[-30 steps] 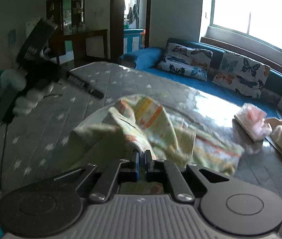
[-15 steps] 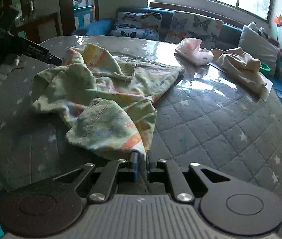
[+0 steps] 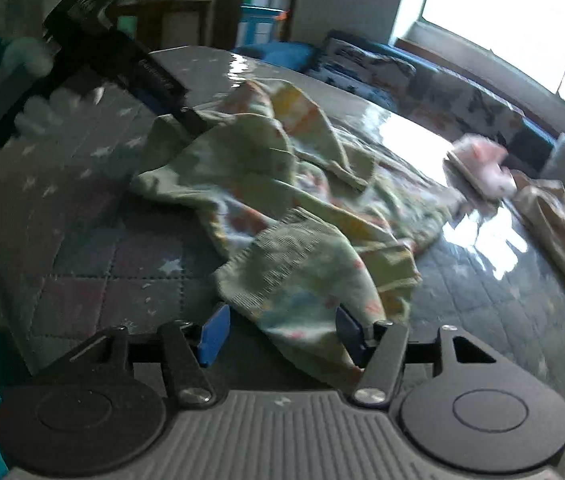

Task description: Fold clothes

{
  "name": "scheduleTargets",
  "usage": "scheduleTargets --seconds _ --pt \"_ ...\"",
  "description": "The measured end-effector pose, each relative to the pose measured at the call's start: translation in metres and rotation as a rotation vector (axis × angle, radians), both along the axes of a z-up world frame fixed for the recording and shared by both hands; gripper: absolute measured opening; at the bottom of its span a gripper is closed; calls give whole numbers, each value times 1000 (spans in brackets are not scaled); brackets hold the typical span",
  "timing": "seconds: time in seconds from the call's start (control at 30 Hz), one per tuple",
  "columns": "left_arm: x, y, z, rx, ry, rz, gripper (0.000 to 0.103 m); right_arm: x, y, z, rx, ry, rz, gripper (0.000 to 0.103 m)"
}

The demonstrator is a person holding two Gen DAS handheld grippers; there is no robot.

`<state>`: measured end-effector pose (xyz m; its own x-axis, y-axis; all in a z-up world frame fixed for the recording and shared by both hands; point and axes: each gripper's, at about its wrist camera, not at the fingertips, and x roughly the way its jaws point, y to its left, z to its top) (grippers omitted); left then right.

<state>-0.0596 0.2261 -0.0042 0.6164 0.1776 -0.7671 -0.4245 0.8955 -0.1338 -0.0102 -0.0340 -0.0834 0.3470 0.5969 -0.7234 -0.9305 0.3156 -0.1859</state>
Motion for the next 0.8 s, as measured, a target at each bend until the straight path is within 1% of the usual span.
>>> scheduleTargets --seconds 0.1,0.13,0.17,0.2,0.23,0.27,0.3,0.33,0.37,0.4,0.43,0.5,0.63,0.7,0.8 --pt "-1 -4 -5 -11 8 -2 65 -5 9 -3 -2 -5 49 60" --pt "-1 -5 -7 -19 12 -6 64 -6 13 -6 -5 -2 59 57" --pt "-1 -7 -7 -29 13 -12 57 -5 16 -9 -7 1 66 54" --pt "-1 -8 -8 -38 13 -18 47 -4 20 -12 -12 10 64 45" --pt "-2 -9 -9 -48 13 -24 43 -2 22 -15 -14 24 58 40" --pt "-2 -10 -9 -57 13 -30 36 1 22 -16 -5 39 50 37" --pt "-3 -11 -9 -62 12 -32 28 3 22 -15 4 49 39 29" --pt "-4 -12 -8 -67 10 -34 25 5 20 -14 12 55 20 22" --pt "-5 -12 -8 -73 11 -31 21 7 18 -13 24 62 4 19" --pt "-6 -13 -7 -80 10 -29 17 10 15 -10 41 73 -6 9" --pt "-8 -14 -3 -86 3 -35 15 11 11 -6 58 79 -16 7" --pt "-13 -18 3 -100 -10 -48 11 13 1 4 94 60 -41 5" --pt "-25 -27 17 -130 -40 -81 8 24 -22 28 179 28 -118 3" --pt "-33 -32 23 -146 -53 -101 7 32 -35 41 218 -4 -175 3" --pt "-44 -42 25 -152 -45 -143 6 48 -54 56 261 -48 -270 3"
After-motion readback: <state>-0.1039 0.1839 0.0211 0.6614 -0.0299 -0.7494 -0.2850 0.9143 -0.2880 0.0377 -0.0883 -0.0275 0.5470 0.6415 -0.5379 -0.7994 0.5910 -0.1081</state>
